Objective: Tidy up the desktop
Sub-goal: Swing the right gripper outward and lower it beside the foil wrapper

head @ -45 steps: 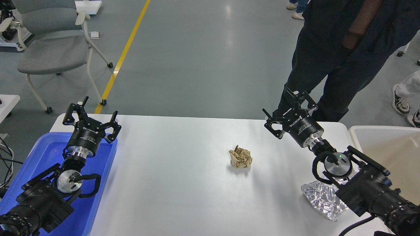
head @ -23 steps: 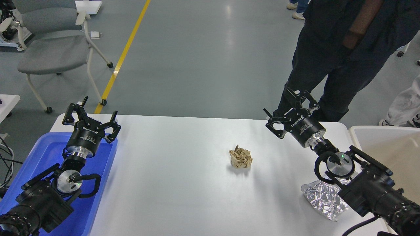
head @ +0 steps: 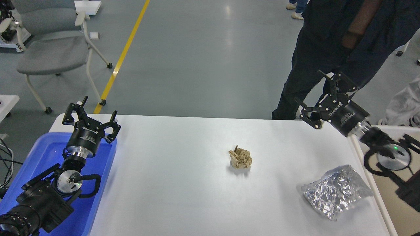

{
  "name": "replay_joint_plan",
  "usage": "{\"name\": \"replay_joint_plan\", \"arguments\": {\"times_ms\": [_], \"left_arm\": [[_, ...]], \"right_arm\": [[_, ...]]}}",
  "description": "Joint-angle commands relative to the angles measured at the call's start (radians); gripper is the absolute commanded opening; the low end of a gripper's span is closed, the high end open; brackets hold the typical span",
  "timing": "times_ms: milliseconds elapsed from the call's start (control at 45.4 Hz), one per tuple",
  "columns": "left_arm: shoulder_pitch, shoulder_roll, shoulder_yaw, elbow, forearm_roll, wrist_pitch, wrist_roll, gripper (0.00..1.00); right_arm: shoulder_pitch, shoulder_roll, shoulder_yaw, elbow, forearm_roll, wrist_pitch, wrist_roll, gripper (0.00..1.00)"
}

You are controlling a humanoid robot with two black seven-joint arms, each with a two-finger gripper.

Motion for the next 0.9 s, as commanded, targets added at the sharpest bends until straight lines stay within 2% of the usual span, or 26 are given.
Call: {"name": "replay_joint_plan", "arguments": {"times_ms": [0, 132, 551, 727, 881], "left_arm": [[0.000, 0.000, -0.001, 0.000, 0.000, 0.000, 0.000, 1.00], [-0.001, 0.000, -0.001, 0.000, 0.000, 0.000, 0.000, 1.00], [-0.001, 0.000, 0.001, 0.000, 0.000, 0.000, 0.000, 1.00], [-0.001, 0.000, -0.001, 0.000, 0.000, 0.000, 0.000, 1.00], [-0.001, 0.000, 0.001, 0.000, 0.000, 0.000, 0.000, 1.00]], "right_arm": [[-0.036, -0.266, 0.003, 0.236, -0.139, 0.003, 0.001, 1.00], [-0.040, -0.323, 0.003, 0.307, -0.323, 0.005, 0.004, 1.00], [-0.026, -0.328, 0.006, 0.327, -1.146, -0.006, 0.018, 1.00], [-0.026, -0.338, -0.003, 0.325, -1.461, -0.026, 0.082, 1.00], [-0.023, -0.344, -0.143, 0.324, -1.624, -0.149, 0.124, 1.00]]}}
